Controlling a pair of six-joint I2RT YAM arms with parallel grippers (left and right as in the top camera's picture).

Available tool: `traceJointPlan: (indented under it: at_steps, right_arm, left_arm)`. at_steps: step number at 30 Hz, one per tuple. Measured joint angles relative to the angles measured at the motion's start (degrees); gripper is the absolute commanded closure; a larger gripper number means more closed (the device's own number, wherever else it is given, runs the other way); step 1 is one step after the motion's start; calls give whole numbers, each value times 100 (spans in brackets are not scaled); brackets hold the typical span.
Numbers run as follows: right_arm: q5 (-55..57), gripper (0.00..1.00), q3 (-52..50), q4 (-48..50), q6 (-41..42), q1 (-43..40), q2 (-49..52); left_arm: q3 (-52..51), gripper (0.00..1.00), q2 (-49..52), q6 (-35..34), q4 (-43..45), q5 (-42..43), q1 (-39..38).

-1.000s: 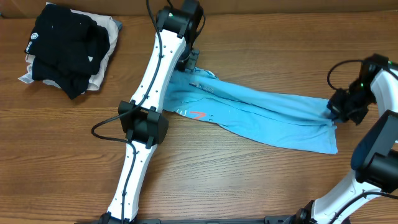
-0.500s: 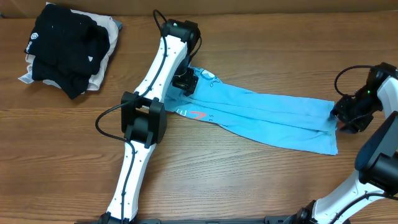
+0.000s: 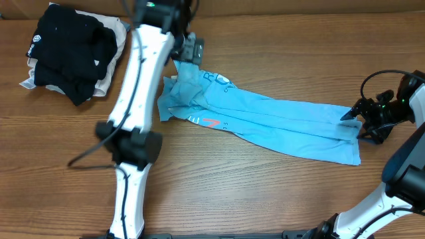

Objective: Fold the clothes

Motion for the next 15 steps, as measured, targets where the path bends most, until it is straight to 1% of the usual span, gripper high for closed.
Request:
traceJointPlan:
  at_steps: [4,7,12,15]
  right_arm:
    - [-203,22,-4,-105,-232,2,-354]
    - [-238,22,-4,-302,-326,2,-946]
    - [-57,21,-4,-560,-374,2,-1731]
    - [85,20,-57,-505,-393,2,-2015]
  left_arm:
    - [151,0,-778,-2,-98,66,0]
    - [170,0,-1123,-7,-273,144,0]
    - [168,0,-1244,-22,-282,431,0]
    - [166,0,-1309,-20,-282,551,-11]
